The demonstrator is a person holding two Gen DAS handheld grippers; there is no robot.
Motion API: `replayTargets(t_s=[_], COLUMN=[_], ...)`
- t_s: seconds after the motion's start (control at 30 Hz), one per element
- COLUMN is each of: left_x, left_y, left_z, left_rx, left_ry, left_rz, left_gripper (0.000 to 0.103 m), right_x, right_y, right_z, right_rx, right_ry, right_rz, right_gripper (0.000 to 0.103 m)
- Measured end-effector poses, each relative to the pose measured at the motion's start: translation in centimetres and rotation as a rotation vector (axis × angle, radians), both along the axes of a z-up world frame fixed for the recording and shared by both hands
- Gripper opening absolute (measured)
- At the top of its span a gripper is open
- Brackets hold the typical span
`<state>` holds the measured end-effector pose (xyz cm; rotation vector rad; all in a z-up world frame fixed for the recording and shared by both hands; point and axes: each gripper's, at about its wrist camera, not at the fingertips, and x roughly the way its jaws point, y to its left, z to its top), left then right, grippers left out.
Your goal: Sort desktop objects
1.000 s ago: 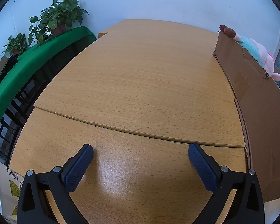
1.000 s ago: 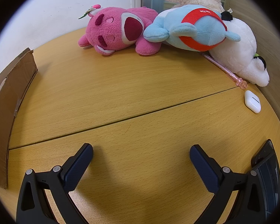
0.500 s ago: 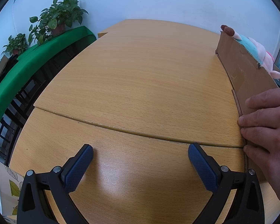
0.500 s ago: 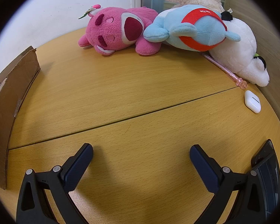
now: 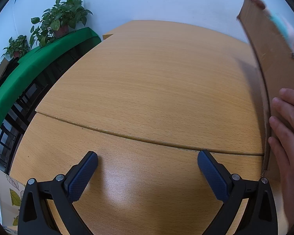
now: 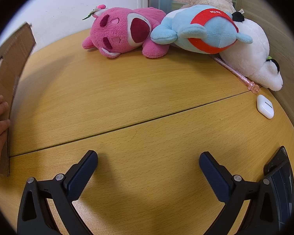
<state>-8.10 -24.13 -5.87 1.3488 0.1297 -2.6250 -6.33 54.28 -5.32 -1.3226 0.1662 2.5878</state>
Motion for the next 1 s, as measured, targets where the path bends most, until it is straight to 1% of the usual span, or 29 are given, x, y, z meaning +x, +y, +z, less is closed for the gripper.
replayTargets(t_s=[1.0], left_x=[-0.02], left_y=[0.12], left_z=[-0.03], left_rx=[0.000], left_ry=[0.000], left_rz=[0.000], left_gripper=[0.103], right_x=[-0.20], right_y=[0.04], right_z=[0.05], right_rx=[0.002], right_ry=[0.001], right_rz=[0.004], right_gripper=[0.103])
